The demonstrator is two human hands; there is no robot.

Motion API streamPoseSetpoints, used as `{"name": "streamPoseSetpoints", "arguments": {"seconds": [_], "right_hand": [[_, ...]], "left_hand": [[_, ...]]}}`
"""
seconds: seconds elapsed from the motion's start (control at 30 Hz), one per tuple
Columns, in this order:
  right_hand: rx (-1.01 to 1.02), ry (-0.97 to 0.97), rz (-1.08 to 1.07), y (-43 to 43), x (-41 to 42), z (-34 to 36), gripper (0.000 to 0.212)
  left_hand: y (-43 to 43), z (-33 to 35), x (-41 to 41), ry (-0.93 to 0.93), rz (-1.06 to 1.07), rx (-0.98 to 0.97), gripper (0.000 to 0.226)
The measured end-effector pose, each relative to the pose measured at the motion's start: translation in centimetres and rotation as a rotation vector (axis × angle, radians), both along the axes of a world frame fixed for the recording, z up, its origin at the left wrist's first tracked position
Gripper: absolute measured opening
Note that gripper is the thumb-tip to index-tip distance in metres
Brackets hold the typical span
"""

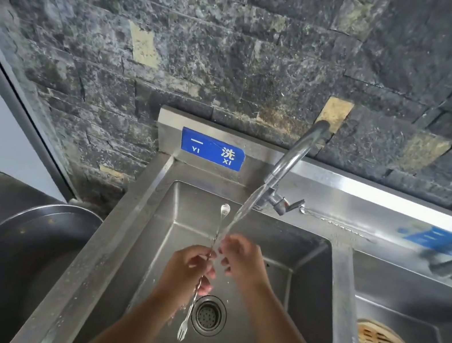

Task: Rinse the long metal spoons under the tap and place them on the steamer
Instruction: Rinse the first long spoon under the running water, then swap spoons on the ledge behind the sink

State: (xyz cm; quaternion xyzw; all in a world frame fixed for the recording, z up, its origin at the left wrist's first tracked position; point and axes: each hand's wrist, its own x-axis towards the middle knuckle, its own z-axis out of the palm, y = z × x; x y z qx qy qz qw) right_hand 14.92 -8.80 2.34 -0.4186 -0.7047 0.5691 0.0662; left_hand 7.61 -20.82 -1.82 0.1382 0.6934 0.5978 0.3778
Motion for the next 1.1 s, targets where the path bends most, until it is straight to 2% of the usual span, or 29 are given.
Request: {"name": "streamPoseSetpoints", "arguments": {"seconds": [0.1, 0.2, 0.37, 0.57, 0.67, 0.83, 1.1], "right_hand": [[0.115, 0.012, 0.034, 0.0, -0.9, 0.6, 0.008], [0.145, 0.037, 0.001, 0.5, -0.1, 0.4, 0.011], [0.102, 0.064, -0.159, 4.6, 3.7, -0.4, 0.020], [0.065, 0.166, -0.377, 12.7, 11.2, -0.9, 0.003], [0.083, 0.153, -0.424, 17.8, 14.6, -0.9, 0.014], [0.006, 0.125, -0.456, 25.2, 18.8, -2.1, 0.015], [-0.055, 0.038, -0.429, 31.4, 20.1, -7.1, 0.018]], "left_hand": [[-0.2, 0.2, 0.7, -0.002, -0.013, 0.000, 0.020], [0.3, 0.2, 1.9, -0.018, -0.033, 0.019, 0.017], [3.3, 0.0, 6.0, -0.086, -0.094, 0.025, 0.018], [9.1, 0.5, 13.3, -0.088, -0.306, -0.026, 0.017], [12.1, 0.5, 17.4, -0.056, -0.372, -0.054, 0.025], [16.8, -0.6, 22.5, 0.037, -0.444, -0.094, 0.017], [22.4, -3.8, 26.3, 0.323, -0.389, -0.305, 0.016]]}}
